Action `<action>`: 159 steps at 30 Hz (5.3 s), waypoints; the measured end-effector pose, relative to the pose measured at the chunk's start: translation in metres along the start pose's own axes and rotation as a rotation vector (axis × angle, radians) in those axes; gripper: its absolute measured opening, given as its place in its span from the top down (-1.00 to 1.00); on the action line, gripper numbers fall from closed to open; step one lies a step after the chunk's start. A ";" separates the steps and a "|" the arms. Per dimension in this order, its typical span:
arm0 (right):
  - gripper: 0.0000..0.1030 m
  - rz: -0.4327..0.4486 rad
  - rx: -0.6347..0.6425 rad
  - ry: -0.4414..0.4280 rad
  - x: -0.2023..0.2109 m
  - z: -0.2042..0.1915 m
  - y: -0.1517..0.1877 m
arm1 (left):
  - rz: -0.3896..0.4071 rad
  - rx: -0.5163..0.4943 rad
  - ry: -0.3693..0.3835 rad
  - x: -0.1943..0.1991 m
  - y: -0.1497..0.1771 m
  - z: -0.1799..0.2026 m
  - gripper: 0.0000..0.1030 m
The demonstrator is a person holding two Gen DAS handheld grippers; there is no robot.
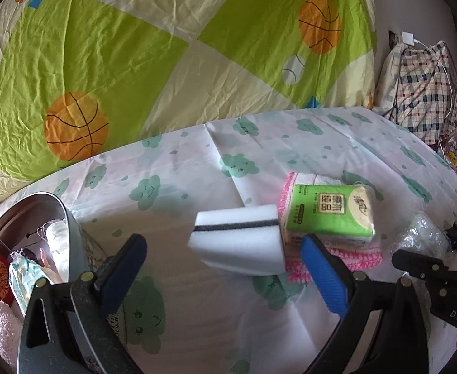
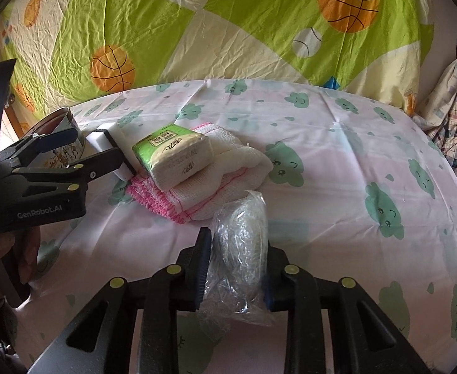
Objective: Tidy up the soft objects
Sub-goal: 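Grasp the white sponge with the left tool while the right tool grasps the plastic bag, then carry the white sponge with the left tool over the tin while the right tool carries the plastic bag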
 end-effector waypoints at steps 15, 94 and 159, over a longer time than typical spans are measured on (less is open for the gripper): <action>0.42 0.073 0.014 0.040 0.014 -0.001 -0.003 | 0.032 0.020 0.063 0.009 0.001 0.000 -0.06; 0.41 0.524 0.126 -0.100 0.056 -0.142 -0.021 | 0.360 0.220 -0.123 0.137 0.067 -0.107 -0.06; 0.41 0.500 0.275 -0.212 0.036 -0.229 -0.049 | 0.392 0.309 -0.171 0.164 0.074 -0.182 -0.06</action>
Point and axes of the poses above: each gripper's, at about its wrist camera, not at the fingertips, and x roughly against the way its jaws point, z to its right, y to its underside, the point moved 6 cm from there along -x, roughly the way its jaws point, and after that the axes turned 9 degrees about -y, right-handed, at the moved point
